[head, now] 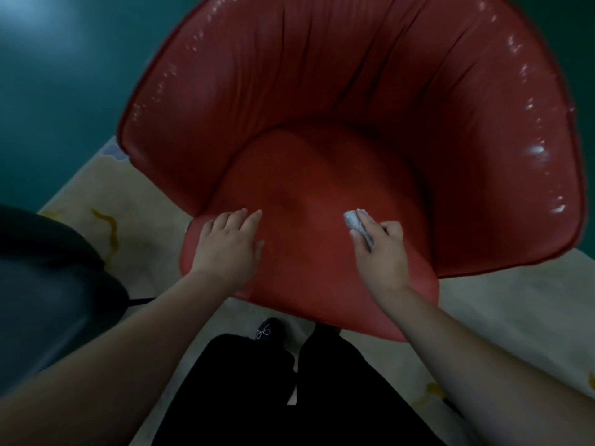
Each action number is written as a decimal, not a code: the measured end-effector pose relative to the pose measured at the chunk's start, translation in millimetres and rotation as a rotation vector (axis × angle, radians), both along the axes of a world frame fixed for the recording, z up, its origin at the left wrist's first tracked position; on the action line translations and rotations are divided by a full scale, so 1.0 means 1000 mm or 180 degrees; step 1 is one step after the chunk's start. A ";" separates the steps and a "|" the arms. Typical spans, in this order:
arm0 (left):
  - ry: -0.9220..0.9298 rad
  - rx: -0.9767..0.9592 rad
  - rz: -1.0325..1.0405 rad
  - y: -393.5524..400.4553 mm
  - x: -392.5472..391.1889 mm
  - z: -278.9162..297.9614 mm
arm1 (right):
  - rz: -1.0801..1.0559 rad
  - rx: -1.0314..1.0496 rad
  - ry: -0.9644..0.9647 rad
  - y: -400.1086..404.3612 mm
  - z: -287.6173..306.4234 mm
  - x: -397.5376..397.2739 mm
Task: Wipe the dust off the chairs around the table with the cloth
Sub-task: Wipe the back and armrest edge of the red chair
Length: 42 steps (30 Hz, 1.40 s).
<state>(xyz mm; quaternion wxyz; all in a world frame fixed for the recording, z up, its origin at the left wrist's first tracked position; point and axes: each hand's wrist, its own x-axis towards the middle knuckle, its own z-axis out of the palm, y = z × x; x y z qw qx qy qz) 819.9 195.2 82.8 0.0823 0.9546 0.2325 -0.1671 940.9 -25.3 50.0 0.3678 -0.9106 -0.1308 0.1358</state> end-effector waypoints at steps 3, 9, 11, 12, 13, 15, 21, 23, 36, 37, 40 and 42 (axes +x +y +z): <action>-0.0024 0.0062 -0.0027 0.013 -0.003 0.016 | 0.0066 -0.0058 -0.0038 0.014 0.013 -0.002; -0.0122 0.0086 -0.0227 0.059 -0.017 0.041 | -0.0026 0.0018 -0.0096 0.059 0.035 -0.024; -0.0177 0.0109 -0.0326 0.080 -0.023 0.048 | -0.0143 0.0070 -0.0144 0.080 0.043 -0.035; -0.0220 0.0111 -0.0351 0.090 -0.026 0.052 | -0.0190 0.0099 -0.0151 0.091 0.046 -0.040; -0.0262 0.0089 -0.0373 0.100 -0.028 0.056 | -0.0213 0.0122 -0.0150 0.103 0.050 -0.045; -0.0329 0.0037 -0.0481 0.120 -0.034 0.065 | -0.0267 0.0150 -0.0160 0.126 0.059 -0.055; -0.0569 -0.0076 -0.0725 0.176 -0.040 0.093 | -0.0658 0.0279 -0.0346 0.183 0.083 -0.076; -0.0619 -0.0081 -0.0776 0.193 -0.039 0.102 | -0.0755 0.0301 -0.0381 0.195 0.091 -0.081; -0.0711 -0.0013 -0.0530 0.250 -0.010 0.115 | -0.0504 0.0399 -0.0558 0.230 0.117 -0.049; -0.0717 -0.0017 -0.0529 0.252 -0.006 0.115 | -0.0477 0.0388 -0.0590 0.233 0.117 -0.045; -0.0714 -0.0015 -0.0611 0.263 0.008 0.115 | -0.0507 0.0404 -0.0614 0.244 0.119 -0.038; -0.0719 -0.0034 -0.0673 0.276 0.020 0.114 | -0.0549 0.0393 -0.0627 0.253 0.119 -0.034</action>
